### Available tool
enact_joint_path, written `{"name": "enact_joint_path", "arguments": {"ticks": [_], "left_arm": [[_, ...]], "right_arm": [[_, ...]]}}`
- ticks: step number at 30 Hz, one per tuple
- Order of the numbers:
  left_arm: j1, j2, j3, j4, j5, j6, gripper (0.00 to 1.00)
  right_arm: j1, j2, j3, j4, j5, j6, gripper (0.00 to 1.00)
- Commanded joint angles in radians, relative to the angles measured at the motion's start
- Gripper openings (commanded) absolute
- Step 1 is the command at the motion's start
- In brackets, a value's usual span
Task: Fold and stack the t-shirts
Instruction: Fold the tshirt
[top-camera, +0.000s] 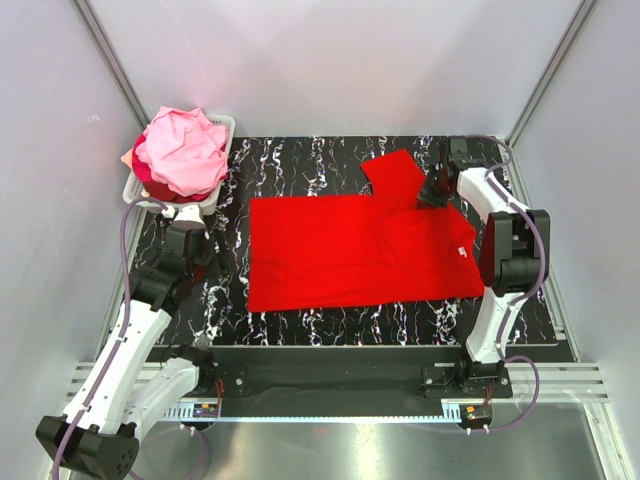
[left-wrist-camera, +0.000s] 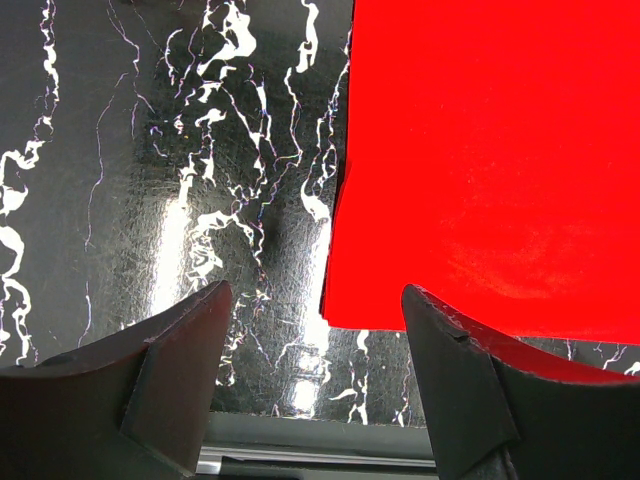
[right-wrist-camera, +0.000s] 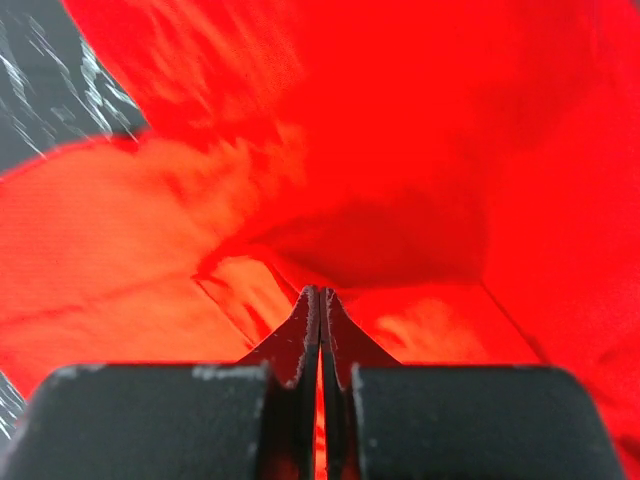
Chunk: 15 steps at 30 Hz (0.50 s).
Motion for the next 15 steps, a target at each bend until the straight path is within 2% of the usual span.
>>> {"name": "enact_joint_path", "arguments": {"ticks": [1, 2, 3, 4, 8, 11, 15], "left_arm": [[-0.004, 0.000, 0.007, 0.036, -0.003, 0.005, 0.74], [-0.004, 0.003, 0.007, 0.037, -0.003, 0.007, 0.74], [-0.004, 0.001, 0.007, 0.036, -0.003, 0.007, 0.74], [-0.004, 0.001, 0.007, 0.037, -0.003, 0.005, 0.74], [-0.004, 0.018, 0.006, 0.034, -0.015, 0.002, 0.74], [-0.004, 0.055, 0.015, 0.026, -0.032, -0.003, 0.74], [-0.003, 0.147, 0.055, 0.040, -0.023, -0.007, 0.73]], "right_arm": [[-0.002, 0.077, 0.114, 0.025, -0.012, 0.004, 0.00], [-0.003, 0.103, 0.135, 0.013, -0.023, -0.002, 0.02], [-0.002, 0.149, 0.155, 0.010, -0.031, -0.008, 0.08], [-0.002, 0.169, 0.189, 0.005, -0.037, -0.012, 0.23], [-0.002, 0.177, 0.200, 0.011, -0.031, 0.000, 0.66], [-0.002, 0.118, 0.163, 0.031, 0.015, 0.012, 0.75], [-0.016, 0.062, 0.171, 0.043, 0.043, 0.029, 0.80]]}}
